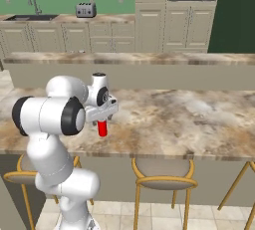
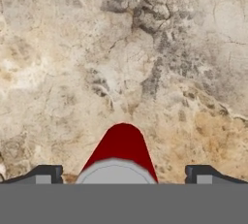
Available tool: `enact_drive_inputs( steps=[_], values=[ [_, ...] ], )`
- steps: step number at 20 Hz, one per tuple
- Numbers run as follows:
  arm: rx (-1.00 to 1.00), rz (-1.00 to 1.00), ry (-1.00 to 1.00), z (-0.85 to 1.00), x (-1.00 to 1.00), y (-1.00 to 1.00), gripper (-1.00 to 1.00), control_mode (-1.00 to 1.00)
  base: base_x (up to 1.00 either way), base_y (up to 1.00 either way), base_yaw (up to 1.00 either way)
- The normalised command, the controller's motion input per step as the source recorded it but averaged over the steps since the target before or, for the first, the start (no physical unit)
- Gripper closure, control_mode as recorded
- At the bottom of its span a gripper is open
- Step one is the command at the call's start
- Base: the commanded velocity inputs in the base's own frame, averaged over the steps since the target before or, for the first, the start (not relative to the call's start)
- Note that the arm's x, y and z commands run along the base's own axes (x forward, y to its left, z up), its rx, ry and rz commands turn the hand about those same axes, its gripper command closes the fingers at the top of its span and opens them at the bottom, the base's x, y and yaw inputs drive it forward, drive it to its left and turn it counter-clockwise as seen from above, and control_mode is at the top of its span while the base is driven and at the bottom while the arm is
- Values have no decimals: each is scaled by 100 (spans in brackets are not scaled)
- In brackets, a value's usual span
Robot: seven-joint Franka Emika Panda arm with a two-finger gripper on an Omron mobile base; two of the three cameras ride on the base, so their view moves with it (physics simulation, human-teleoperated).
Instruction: Four empty soda cans are scattered around the kitchen. Gather all the cans and cluster them next to the stove for recycling.
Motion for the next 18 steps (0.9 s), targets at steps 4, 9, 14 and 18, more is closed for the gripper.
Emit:
enact_drive_inputs(
  steps=[4,9,14,18],
  values=[
    [0,0,0,-5,-10,0,-100,-100,0,0,0],
    [0,0,0,-8,-1,0,-100,-100,0,0,0],
    [0,0,0,-7,1,0,100,-100,0,0,0],
    [1,0,0,0,0,-2,100,-100,0,0,0]
  ],
)
